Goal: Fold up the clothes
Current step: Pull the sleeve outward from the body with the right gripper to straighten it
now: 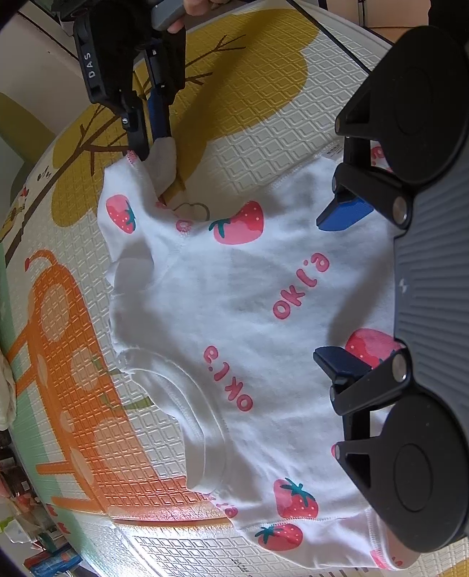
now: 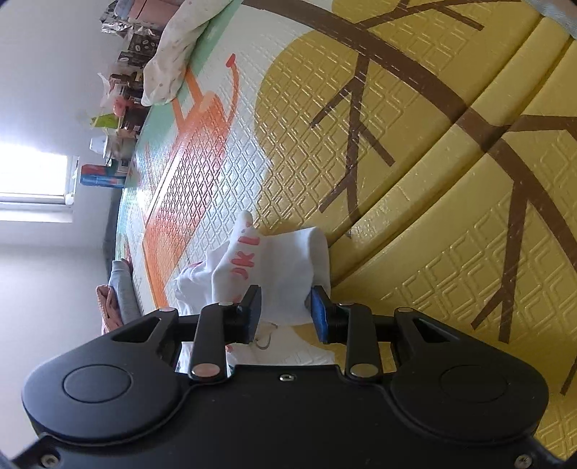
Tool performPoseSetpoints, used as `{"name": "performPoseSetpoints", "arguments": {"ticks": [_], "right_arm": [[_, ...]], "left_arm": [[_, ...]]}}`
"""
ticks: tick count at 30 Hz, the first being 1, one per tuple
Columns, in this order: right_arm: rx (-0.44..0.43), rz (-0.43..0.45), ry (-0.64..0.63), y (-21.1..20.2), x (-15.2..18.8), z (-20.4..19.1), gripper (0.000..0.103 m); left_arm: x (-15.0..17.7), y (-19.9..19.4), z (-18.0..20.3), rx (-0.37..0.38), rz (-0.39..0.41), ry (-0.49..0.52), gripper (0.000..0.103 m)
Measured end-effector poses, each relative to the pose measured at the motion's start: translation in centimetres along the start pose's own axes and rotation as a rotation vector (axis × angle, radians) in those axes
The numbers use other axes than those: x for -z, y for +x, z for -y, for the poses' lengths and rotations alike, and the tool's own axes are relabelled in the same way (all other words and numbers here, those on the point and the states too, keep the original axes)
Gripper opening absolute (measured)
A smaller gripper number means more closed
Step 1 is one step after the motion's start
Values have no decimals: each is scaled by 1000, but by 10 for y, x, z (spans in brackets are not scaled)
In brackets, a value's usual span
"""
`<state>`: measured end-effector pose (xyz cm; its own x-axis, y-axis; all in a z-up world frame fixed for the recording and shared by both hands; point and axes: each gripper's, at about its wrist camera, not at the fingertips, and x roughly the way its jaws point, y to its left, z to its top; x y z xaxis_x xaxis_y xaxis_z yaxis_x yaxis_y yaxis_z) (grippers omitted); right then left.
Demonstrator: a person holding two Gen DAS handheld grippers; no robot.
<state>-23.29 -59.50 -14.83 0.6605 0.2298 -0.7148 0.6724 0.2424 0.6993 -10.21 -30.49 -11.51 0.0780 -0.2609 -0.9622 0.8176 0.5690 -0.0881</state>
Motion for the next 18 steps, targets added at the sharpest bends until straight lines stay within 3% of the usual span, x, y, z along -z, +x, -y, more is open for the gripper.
{"name": "performPoseSetpoints", "arguments": {"ticks": [6,18], "right_arm": [[20,-7,-46,4,3,-10,9],[88,63,-101,-26,1,-18,1]], "left_arm": [[0,0,0,-3,1,-3,73],[0,-3,1,-4,8,4,73]]}}
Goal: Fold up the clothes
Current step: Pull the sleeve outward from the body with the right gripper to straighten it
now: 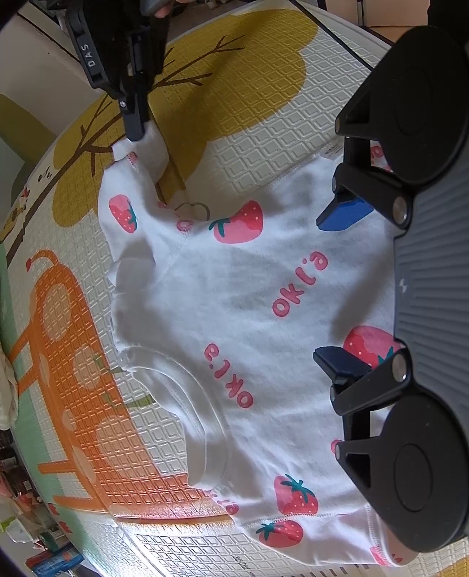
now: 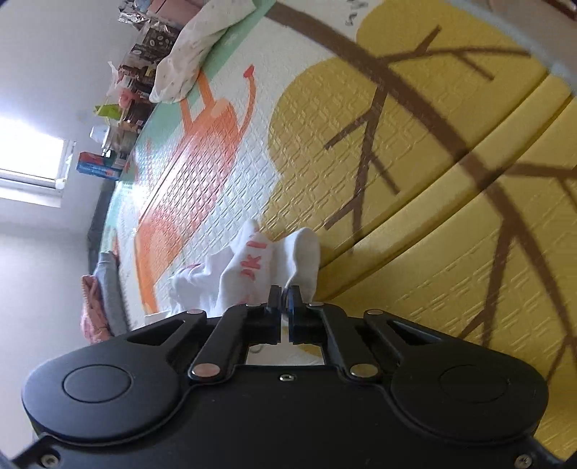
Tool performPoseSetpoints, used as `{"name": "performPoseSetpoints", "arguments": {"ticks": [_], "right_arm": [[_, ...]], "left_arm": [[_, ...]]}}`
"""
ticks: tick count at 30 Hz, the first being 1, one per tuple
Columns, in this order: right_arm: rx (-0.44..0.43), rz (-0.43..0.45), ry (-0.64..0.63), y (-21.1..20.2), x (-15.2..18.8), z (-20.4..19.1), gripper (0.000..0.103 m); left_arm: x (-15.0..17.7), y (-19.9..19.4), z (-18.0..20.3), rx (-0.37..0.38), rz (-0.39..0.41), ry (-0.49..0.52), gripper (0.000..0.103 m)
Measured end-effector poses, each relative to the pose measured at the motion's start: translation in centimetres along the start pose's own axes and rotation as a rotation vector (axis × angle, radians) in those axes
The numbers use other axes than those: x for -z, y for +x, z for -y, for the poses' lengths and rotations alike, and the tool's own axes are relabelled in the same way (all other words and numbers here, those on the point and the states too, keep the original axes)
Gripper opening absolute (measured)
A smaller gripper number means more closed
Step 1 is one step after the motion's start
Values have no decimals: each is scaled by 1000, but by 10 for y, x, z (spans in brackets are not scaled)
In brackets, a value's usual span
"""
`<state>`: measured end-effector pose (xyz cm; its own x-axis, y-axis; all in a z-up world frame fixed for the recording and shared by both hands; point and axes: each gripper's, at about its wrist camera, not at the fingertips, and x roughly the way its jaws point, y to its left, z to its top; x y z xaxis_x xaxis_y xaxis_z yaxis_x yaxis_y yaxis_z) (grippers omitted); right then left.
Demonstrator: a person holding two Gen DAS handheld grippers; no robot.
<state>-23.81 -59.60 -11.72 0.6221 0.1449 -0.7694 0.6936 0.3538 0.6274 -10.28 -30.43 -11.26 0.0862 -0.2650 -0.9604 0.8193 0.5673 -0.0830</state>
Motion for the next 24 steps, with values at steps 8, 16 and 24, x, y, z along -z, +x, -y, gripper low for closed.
{"name": "performPoseSetpoints", "arguments": {"ticks": [8,16,24], "right_arm": [[112,72,-62,-33,-11,-2,1],[251,102,-105,-48,-24,3,1],[379,73,-190,-27,-25,5,1]], "left_arm": [[2,3,0,-1,-12,0,73],[8,3,1,4,-22,5,73],[9,5,2,4,-31,15,75]]}}
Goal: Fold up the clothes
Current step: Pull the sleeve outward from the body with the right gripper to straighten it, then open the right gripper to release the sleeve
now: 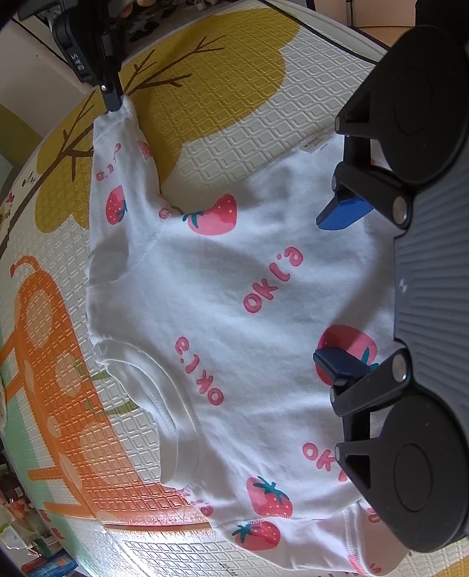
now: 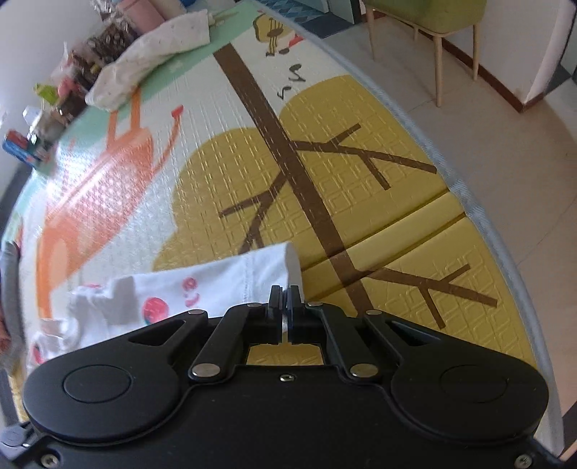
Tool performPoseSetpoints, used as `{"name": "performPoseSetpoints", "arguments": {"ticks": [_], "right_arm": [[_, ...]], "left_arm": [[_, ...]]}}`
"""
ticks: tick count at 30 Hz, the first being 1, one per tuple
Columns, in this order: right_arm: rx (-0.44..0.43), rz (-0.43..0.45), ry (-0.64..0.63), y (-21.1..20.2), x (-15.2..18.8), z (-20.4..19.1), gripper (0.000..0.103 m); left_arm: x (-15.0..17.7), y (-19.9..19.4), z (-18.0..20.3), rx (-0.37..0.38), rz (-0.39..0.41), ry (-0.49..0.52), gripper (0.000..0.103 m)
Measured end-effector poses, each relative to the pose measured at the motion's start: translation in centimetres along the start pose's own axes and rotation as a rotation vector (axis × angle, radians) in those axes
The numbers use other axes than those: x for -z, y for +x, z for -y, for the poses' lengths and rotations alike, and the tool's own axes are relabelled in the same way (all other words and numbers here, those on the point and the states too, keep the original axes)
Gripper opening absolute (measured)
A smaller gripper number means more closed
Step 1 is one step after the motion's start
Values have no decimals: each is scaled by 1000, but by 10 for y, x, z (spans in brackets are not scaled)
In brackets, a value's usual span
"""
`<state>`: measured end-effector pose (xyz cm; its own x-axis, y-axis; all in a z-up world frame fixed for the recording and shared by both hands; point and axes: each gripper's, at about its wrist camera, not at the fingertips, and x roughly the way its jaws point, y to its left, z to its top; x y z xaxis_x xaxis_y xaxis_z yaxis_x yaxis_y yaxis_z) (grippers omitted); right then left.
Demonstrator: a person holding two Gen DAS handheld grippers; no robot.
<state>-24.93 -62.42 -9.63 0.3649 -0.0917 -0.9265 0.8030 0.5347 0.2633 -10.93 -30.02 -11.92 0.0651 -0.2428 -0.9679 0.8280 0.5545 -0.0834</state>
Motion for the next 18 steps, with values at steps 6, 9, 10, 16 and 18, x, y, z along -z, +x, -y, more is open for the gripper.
{"name": "performPoseSetpoints", "arguments": {"ticks": [6,9,10,16,18], "right_arm": [[69,-17,-24,7,2,-6,15],[101,34,-44,-5,0,-13,25],[106,57,-56,-11,-1,-16,26],[30,164,-129,-45,-6,-50,26],[-28,157,-153,-46,-4,-65,25]], "left_arm": [[1,-2,-1,2,1,-4,75],[0,-5,-4,1,10,-12,75],[-1,-6,-5,0,14,-14,75],[-12,-15,-11,-12,60,-25,75],[-20,-18,-15,-11,83,-28,75]]}}
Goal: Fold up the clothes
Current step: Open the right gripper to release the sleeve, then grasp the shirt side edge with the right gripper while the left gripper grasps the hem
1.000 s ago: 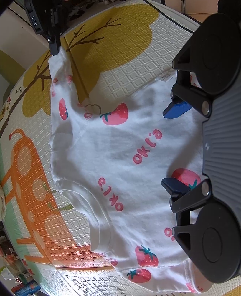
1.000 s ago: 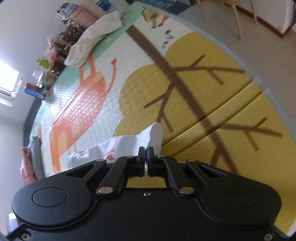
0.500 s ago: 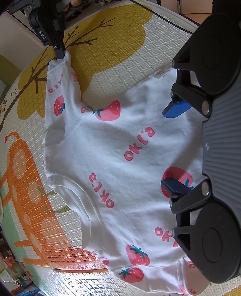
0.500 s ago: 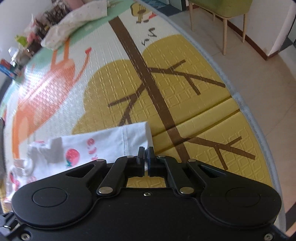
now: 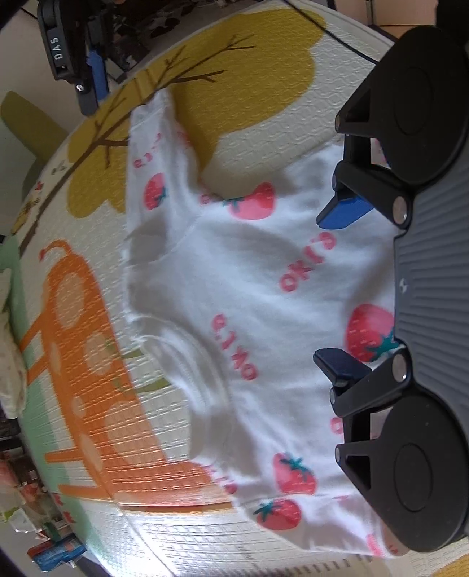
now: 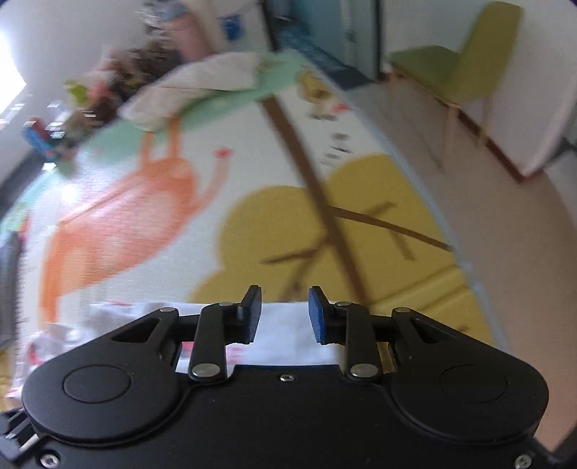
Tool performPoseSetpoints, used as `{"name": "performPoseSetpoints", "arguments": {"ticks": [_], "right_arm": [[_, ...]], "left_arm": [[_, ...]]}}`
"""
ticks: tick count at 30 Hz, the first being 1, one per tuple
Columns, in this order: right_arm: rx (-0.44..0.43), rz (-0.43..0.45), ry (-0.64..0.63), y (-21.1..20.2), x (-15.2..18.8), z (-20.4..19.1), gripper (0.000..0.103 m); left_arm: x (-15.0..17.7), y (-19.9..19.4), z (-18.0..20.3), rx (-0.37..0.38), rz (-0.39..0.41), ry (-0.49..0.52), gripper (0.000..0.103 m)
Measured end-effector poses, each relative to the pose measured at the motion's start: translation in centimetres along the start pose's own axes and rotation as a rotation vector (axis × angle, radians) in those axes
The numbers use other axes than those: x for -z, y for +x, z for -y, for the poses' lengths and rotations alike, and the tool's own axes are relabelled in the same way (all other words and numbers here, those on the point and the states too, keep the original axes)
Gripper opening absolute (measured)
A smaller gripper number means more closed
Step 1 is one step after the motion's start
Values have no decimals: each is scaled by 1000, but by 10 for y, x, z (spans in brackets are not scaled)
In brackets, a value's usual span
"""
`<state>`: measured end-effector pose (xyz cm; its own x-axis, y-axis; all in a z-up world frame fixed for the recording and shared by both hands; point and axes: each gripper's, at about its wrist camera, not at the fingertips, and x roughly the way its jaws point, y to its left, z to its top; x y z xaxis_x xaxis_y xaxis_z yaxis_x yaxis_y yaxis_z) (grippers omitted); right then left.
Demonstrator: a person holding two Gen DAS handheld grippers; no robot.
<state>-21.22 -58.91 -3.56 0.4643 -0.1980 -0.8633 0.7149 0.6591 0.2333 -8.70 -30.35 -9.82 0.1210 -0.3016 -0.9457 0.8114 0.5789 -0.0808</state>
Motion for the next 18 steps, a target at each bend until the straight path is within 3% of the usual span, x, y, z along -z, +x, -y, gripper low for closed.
{"name": "performPoseSetpoints", "arguments": {"ticks": [4,10,16,18], "right_arm": [[-93,-26,-43,8,2,-30,19],[-127,-83,-78,37,18,-61,13],[-119,-122,-64,62,30,-67,10],[-115,-128,-55,68,31,-65,10]], "left_arm": [[-20,-3,0,3,56,16,75],[-52,-1,1,34,133,29,69],[-74,20,-1,47,121,-2,45],[-80,28,0,43,111,-2,29]]}}
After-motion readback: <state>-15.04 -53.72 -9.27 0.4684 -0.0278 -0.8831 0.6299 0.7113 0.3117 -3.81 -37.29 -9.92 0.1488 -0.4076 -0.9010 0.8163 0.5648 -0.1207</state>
